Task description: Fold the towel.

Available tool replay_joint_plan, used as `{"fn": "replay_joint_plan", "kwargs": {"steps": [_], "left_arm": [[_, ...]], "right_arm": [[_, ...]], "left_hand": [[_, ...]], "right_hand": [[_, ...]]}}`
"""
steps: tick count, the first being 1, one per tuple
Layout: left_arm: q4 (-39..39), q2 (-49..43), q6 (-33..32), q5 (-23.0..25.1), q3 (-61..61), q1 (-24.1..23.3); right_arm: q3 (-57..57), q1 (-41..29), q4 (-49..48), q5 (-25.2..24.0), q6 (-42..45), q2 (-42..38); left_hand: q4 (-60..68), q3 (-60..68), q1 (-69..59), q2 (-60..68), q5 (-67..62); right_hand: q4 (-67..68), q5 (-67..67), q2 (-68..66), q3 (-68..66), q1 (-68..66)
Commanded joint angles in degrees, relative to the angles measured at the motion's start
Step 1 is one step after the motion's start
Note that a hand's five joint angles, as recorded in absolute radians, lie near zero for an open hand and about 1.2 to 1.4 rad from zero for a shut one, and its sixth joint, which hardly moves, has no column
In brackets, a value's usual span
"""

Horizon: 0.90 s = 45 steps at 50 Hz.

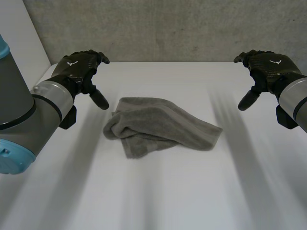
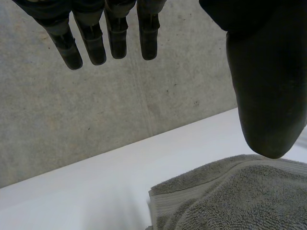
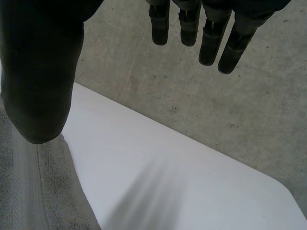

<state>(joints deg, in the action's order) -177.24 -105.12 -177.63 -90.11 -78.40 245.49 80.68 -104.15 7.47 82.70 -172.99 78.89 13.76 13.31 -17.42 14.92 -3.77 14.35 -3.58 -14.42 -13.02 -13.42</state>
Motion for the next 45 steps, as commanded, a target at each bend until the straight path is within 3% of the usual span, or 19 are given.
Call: {"fn": "replay_joint_plan", "kwargs": {"steps": [1, 10, 12, 17, 21, 27, 31, 33, 39, 40, 41, 42, 44, 45], "left_arm": [[0.0, 0.2, 0.0, 0.0, 0.0, 0.0], [-0.1, 0.4, -0.1, 0.1, -1.4, 0.0], [-0.3, 0.6, -0.2, 0.4, -3.9, 0.1], [-2.9, 1.1, -0.3, 0.5, -8.9, 1.3], [-6.4, 1.7, -0.4, 0.8, -13.0, 3.0], [-14.2, 3.3, -0.4, 3.0, -20.0, 7.5], [-17.3, 3.5, -0.4, 7.7, -22.3, 10.6], [-17.4, 3.5, -0.4, 8.7, -22.4, 11.1], [-17.7, 3.7, -0.3, 9.3, -22.8, 11.1], [-17.7, 3.7, -0.3, 9.3, -22.8, 11.1], [-17.8, 3.8, -0.3, 9.3, -22.8, 10.9], [-17.8, 4.0, -0.3, 9.3, -22.9, 10.7], [-17.9, 4.0, -0.3, 9.3, -22.9, 10.6], [-17.9, 4.0, -0.3, 9.3, -22.9, 10.5]], "right_arm": [[0.0, -0.1, 0.0, 0.0, 0.0, -0.1], [0.7, -1.1, 0.1, -1.5, -0.1, -0.2], [0.7, -2.8, 0.3, -3.0, 0.2, -0.7], [-2.3, -10.2, -0.2, -12.4, -0.5, -7.1], [-6.2, -13.8, -0.5, -14.1, -0.9, -12.6], [-14.7, -20.8, -5.8, -13.2, -1.1, -25.6], [-18.9, -22.5, -9.8, -10.6, -0.9, -31.5], [-23.4, -23.4, -11.8, -6.7, -0.8, -36.9], [-29.2, -23.8, -11.9, -4.0, -0.6, -42.5], [-30.7, -24.1, -11.8, -3.6, -0.6, -43.9], [-31.5, -24.3, -11.6, -3.6, -0.7, -44.7], [-31.6, -24.3, -11.6, -3.6, -0.7, -44.7], [-31.9, -24.3, -11.3, -3.6, -0.7, -44.5], [-31.9, -24.3, -11.3, -3.6, -0.7, -44.5]], "left_hand": [[-3.8, -3.3, 6.4, -3.9, 2.7], [-3.8, -3.3, 6.2, -3.7, 2.5], [-3.8, -3.3, 6.4, -3.9, 2.7], [-3.8, -3.3, 6.4, -3.9, 2.7], [-3.8, -3.3, 6.4, -3.9, 2.7], [-3.8, -3.3, 6.2, -3.7, 2.5], [-3.8, -3.3, 6.2, -3.7, 2.5], [-3.8, -3.3, 6.2, -3.7, 2.5], [-3.8, -3.3, 6.2, -3.7, 2.5], [-3.8, -3.3, 6.2, -3.7, 2.5], [-3.8, -3.3, 6.2, -3.7, 2.5], [-3.8, -3.3, 6.2, -3.7, 2.5], [-3.8, -3.3, 6.2, -3.7, 2.5], [-3.8, -3.3, 6.2, -3.7, 2.5]], "right_hand": [[-4.4, 3.6, 4.4, 3.0, 3.4], [-4.4, 3.6, 4.4, 3.0, 3.4], [-4.4, 3.6, 4.4, 3.0, 3.4], [-4.4, 3.6, 4.4, 3.0, 3.4], [-4.4, 3.6, 4.4, 3.0, 3.4], [-4.4, 3.6, 4.4, 3.0, 3.4], [-4.4, 3.6, 4.4, 3.0, 3.4], [-4.4, 3.6, 4.4, 3.0, 3.4], [-4.4, 3.6, 4.4, 3.0, 3.4], [-4.4, -3.9, -3.1, 3.0, -4.1], [-4.4, -21.6, -20.7, 3.0, -21.7], [-4.4, -21.7, -20.9, 3.0, -21.9], [-4.4, -57.9, -57.0, 3.0, -58.0], [-4.4, -58.1, -57.2, 3.0, -58.2]]}}
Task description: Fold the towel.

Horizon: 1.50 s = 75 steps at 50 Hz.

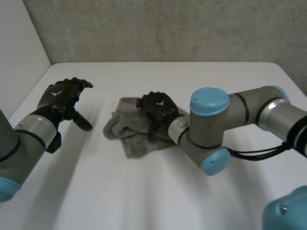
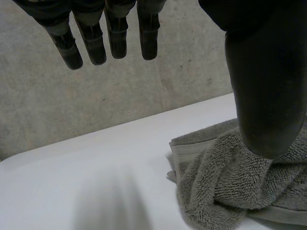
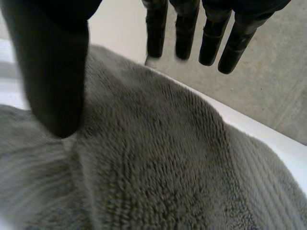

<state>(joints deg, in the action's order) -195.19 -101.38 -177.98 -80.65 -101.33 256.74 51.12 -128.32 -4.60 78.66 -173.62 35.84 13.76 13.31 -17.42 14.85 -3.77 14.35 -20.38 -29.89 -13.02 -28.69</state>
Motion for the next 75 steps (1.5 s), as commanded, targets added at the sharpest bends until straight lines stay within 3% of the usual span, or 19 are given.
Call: {"fn": "replay_joint_plan", "kwargs": {"steps": [1, 5, 10, 12, 15, 21, 25, 26, 27, 28, 29, 36, 43, 55, 62, 64, 65, 66, 75], "left_arm": [[0.1, 0.2, 0.0, -0.2, 0.0, -0.7], [0.1, 0.2, 0.0, -0.2, -0.1, -1.0], [0.1, 0.1, 0.0, 0.0, -0.2, -1.1], [0.1, 0.2, -0.1, 0.0, -0.5, -1.1], [0.0, 0.4, -0.1, 0.0, -1.1, -1.2], [0.0, 0.4, -0.2, 0.0, -1.2, -3.4], [0.0, 0.0, -0.2, 0.0, -1.2, -4.7], [-0.1, -0.3, -0.2, 0.0, -1.2, -5.5], [-0.1, -0.7, -0.3, 0.1, -1.1, -6.6], [-0.1, -0.7, -0.3, 0.1, -1.1, -6.6], [-0.2, -1.6, -0.3, 0.1, -0.8, -7.7], [-1.0, -5.6, -2.9, 0.0, 0.8, -11.0], [-2.7, -9.4, -7.5, 0.1, 4.8, -13.8], [-0.1, -22.5, -7.6, 0.1, 22.9, -16.0], [8.1, -31.7, -7.6, 0.3, 34.3, -16.1], [8.1, -32.6, -7.6, 0.7, 35.4, -16.1], [8.0, -33.5, -7.6, 1.1, 36.2, -16.1], [8.0, -33.5, -7.6, 1.1, 36.2, -16.1], [8.0, -35.4, -7.6, 2.4, 38.9, -16.5]], "right_arm": [[-1.8, -0.1, 0.7, 0.4, -0.1, -0.6], [0.8, -0.1, 0.6, 0.4, -0.3, 4.3], [14.8, 2.4, 0.6, -0.4, 0.0, 21.5], [14.9, 2.5, 0.6, -0.4, 0.0, 21.6], [31.5, 11.9, 2.0, -1.6, 2.0, 35.2], [49.6, 27.1, 3.1, -7.4, 14.9, 44.0], [55.2, 31.7, 3.6, -9.3, 21.0, 47.0], [56.4, 32.6, 4.6, -9.5, 22.8, 47.9], [56.5, 32.6, 4.6, -9.5, 22.8, 47.9], [56.7, 32.9, 6.1, -9.4, 23.2, 48.5], [56.5, 33.0, 7.5, -9.6, 23.1, 48.8], [54.7, 31.8, 9.1, -10.5, 21.9, 51.3], [50.5, 23.2, 8.6, -10.5, 18.9, 51.2], [42.8, 16.7, 5.4, -10.7, 19.9, 38.0], [41.6, 16.0, 5.6, -9.8, 23.5, 33.2], [41.8, 16.2, 5.7, -9.9, 25.0, 32.7], [41.8, 16.2, 5.7, -9.9, 25.0, 32.7], [42.4, 16.5, 5.7, -10.3, 25.0, 33.2], [51.7, 17.0, 7.1, -15.3, 25.5, 42.5]], "left_hand": [[-3.8, -3.3, 6.2, -3.6, 2.5], [-3.8, -3.3, 6.2, -3.6, 2.5], [-3.8, -3.3, 6.2, -3.6, 2.5], [-3.8, -3.3, 6.2, -3.6, 2.5], [-3.8, -3.3, 6.2, -3.6, 2.5], [-3.8, -3.3, 6.4, -3.8, 2.7], [-3.8, -3.3, 6.4, -3.8, 2.7], [-3.8, -3.3, 6.4, -3.8, 2.7], [-3.8, -3.3, 6.4, -3.8, 2.7], [-3.8, -3.3, 6.4, -3.8, 2.7], [-3.8, -3.3, 6.4, -3.8, 2.7], [-3.8, -3.3, 6.4, -3.8, 2.7], [-3.8, -3.3, 6.4, -3.8, 2.7], [-3.8, -3.3, 4.5, -1.9, 0.9], [-3.8, -3.3, 4.9, -2.3, 1.2], [-3.8, -3.3, 4.7, -2.1, 1.0], [-3.8, -3.3, 4.7, -2.1, 1.0], [-3.8, -3.3, 4.7, -2.1, 1.0], [-3.8, -3.3, 4.5, -1.9, 0.9]], "right_hand": [[-4.4, -49.5, -50.0, 3.0, -51.2], [-4.4, -49.6, -50.1, 3.0, -51.3], [-4.4, -49.6, -50.1, 3.0, -51.3], [-4.4, -49.6, -50.1, 3.0, -51.3], [-4.4, -49.6, -50.1, 3.0, -51.3], [-4.4, -49.6, -50.1, 3.0, -51.3], [-4.4, -49.6, -50.1, 3.0, -51.3], [-4.4, -23.2, -23.7, 3.0, -24.9], [-4.4, -22.9, -23.4, 3.0, -24.6], [-4.4, 12.5, 12.0, 3.0, 10.9], [-4.4, 20.4, 19.9, 3.0, 18.7], [-4.4, 20.4, 19.9, 3.0, 18.7], [-4.4, 20.4, 19.9, 3.0, 18.7], [-4.4, 20.4, 19.9, 3.0, 18.7], [-4.4, -2.6, -3.1, 3.0, -4.3], [-4.4, -35.5, -36.0, 3.0, -37.2], [-4.4, -35.7, -36.2, 3.0, -37.4], [-4.4, -49.5, -50.0, 3.0, -51.2], [-4.4, -49.6, -50.1, 3.0, -51.3]]}}
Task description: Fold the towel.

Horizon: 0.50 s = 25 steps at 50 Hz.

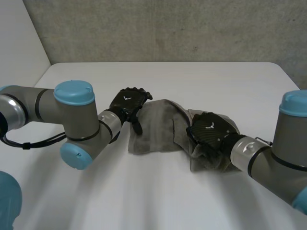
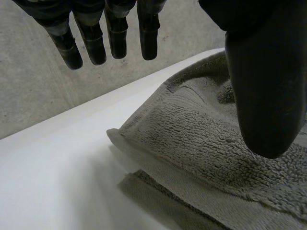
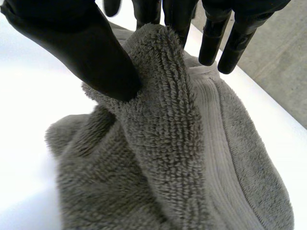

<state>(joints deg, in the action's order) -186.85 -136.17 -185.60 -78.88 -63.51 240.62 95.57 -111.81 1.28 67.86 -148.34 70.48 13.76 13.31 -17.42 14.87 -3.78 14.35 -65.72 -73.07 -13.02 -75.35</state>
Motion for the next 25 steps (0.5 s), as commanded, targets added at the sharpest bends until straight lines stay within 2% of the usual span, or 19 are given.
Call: {"fn": "replay_joint_plan", "kwargs": {"steps": [1, 2, 3, 5, 6, 8, 11, 13, 19, 25], "left_arm": [[-0.4, -0.6, 0.0, 0.7, 1.1, -0.4], [-0.4, -0.8, 0.0, 0.7, 1.5, -0.9], [-0.4, -1.0, 0.0, 1.0, 2.1, -1.4], [-0.4, -1.3, 0.1, 1.2, 2.6, -1.9], [-0.6, -1.4, 0.0, 1.4, 3.1, -2.6], [-1.1, -1.6, 0.0, 1.4, 3.7, -3.3], [-2.8, -2.4, 0.0, 1.6, 4.8, -4.6], [-3.2, -3.0, 0.0, 2.1, 5.5, -5.1], [-3.2, -5.9, -0.2, 4.0, 8.1, -6.8], [-2.9, -8.0, -3.4, 4.0, 8.2, -7.2]], "right_arm": [[7.3, 0.5, 1.2, -4.5, 0.2, 7.8], [8.7, 1.1, 2.2, -7.0, 0.2, 9.6], [8.8, 1.2, 2.2, -7.0, 0.2, 9.6], [10.8, 5.1, 6.2, -13.3, 0.8, 12.4], [10.8, 5.1, 6.2, -13.3, 0.8, 12.4], [12.1, 10.4, 10.6, -19.2, 2.0, 14.5], [12.7, 12.7, 12.8, -21.5, 3.0, 15.2], [13.5, 16.3, 15.6, -25.0, 5.2, 15.9], [14.0, 21.5, 17.0, -26.9, 7.3, 16.1], [13.9, 22.2, 16.2, -27.3, 7.0, 16.1]], "left_hand": [[-3.8, -3.3, 4.5, -2.0, 0.9], [-3.8, -3.3, 4.5, -2.0, 0.9], [-3.8, -3.3, 4.5, -2.0, 0.9], [-3.8, -3.3, 4.5, -2.0, 0.9], [-3.8, -3.3, 4.5, -2.0, 0.9], [-3.8, -3.3, 4.5, -2.0, 0.9], [-3.8, -3.3, 4.5, -2.0, 0.9], [-3.8, -3.3, 4.4, -1.8, 0.7], [-3.8, -3.3, 3.5, -1.0, -0.1], [-3.8, -3.3, 2.7, -0.1, -1.0]], "right_hand": [[-4.4, -4.3, -6.9, 3.0, -4.7], [-4.4, -4.3, -6.9, 3.0, -4.7], [-4.4, -4.3, -6.9, 3.0, -4.7], [-4.4, -4.3, -6.9, 3.0, -4.7], [-4.4, -4.3, -6.9, 3.0, -4.7], [-4.4, -4.3, -6.9, 3.0, -4.7], [-4.4, -4.3, -6.9, 3.0, -4.7], [-4.4, -4.3, -6.9, 3.0, -4.7], [-4.4, -4.3, -6.9, 3.0, -4.7], [-4.4, -4.3, -6.9, 3.0, -4.7]]}}
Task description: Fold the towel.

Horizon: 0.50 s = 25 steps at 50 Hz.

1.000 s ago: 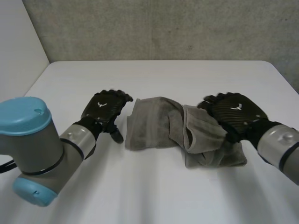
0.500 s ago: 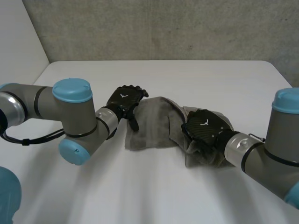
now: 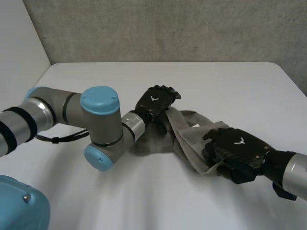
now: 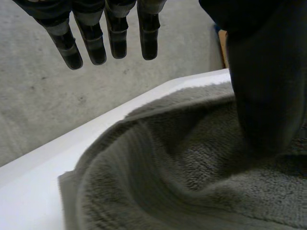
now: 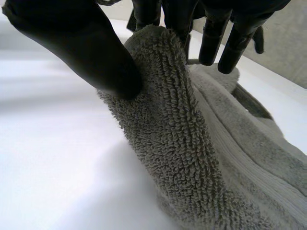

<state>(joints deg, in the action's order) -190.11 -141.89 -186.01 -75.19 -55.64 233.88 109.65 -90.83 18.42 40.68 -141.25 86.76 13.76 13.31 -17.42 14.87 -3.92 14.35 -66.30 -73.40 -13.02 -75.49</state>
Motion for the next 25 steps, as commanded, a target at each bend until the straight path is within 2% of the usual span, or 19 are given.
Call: {"fn": "replay_joint_plan", "kwargs": {"steps": [1, 6, 8, 9, 10, 11, 13, 14, 15, 25], "left_arm": [[0.4, -2.3, -3.0, 0.3, 0.4, -0.4], [0.0, -3.1, -5.2, 0.3, 0.1, -0.5], [-0.3, -3.5, -5.3, 0.4, 0.3, -0.5], [-0.3, -3.5, -5.3, 0.4, 0.3, -0.5], [-0.3, -3.7, -5.2, 0.4, 0.7, -0.5], [-0.3, -3.7, -5.2, 0.4, 0.7, -0.5], [-0.9, -4.1, -5.2, 0.3, 1.4, -0.5], [-0.9, -4.1, -5.2, 0.3, 1.4, -0.5], [-1.2, -3.9, -5.2, 0.1, 1.7, -0.5], [-1.4, 2.8, -5.1, -0.7, -1.1, -0.4]], "right_arm": [[-0.3, 1.3, -1.0, -0.5, -0.3, -0.3], [-0.2, 1.4, -0.8, -1.6, -0.3, -1.0], [-0.1, 1.4, -0.8, -1.8, -0.3, -1.0], [0.0, 1.4, -0.8, -2.1, -0.3, -1.0], [0.1, 1.7, -0.8, -2.2, -0.3, -1.0], [0.1, 1.7, -0.8, -2.2, -0.3, -1.0], [0.0, 2.1, -0.8, -2.3, -0.4, -1.0], [0.0, 2.3, -0.8, -2.3, -0.4, -1.0], [0.0, 2.4, -0.8, -2.2, -0.4, -1.0], [-3.3, 2.5, -1.5, -1.4, -2.0, -1.1]], "left_hand": [[-3.8, -3.3, 2.7, -0.1, -0.8], [-3.8, -3.3, -3.2, 5.8, -6.7], [-3.8, -3.3, -17.3, 19.8, -20.8], [-3.8, -3.3, -17.3, 19.9, -20.9], [-3.8, -3.3, -27.5, 30.1, -31.0], [-3.8, -3.3, -27.6, 30.2, -31.1], [-3.8, -3.3, -51.9, 54.4, -55.4], [-3.8, -3.3, -52.0, 54.6, -55.5], [-3.8, -3.3, -62.5, 65.0, -66.0], [-3.8, -3.3, -62.6, 65.1, -66.1]], "right_hand": [[-4.4, -3.7, -6.6, 3.0, -4.5], [-4.4, -3.7, -6.6, 3.0, -4.5], [-4.4, -3.7, -6.6, 3.0, -4.5], [-4.4, -3.7, -6.6, 3.0, -4.5], [-4.4, -3.7, -6.6, 3.0, -4.5], [-4.4, -3.7, -6.6, 3.0, -4.5], [-4.4, -3.7, -6.6, 3.0, -4.5], [-4.4, -3.7, -6.6, 3.0, -4.5], [-4.4, -3.7, -6.6, 3.0, -4.5], [-4.4, -3.7, -6.6, 3.0, -4.5]]}}
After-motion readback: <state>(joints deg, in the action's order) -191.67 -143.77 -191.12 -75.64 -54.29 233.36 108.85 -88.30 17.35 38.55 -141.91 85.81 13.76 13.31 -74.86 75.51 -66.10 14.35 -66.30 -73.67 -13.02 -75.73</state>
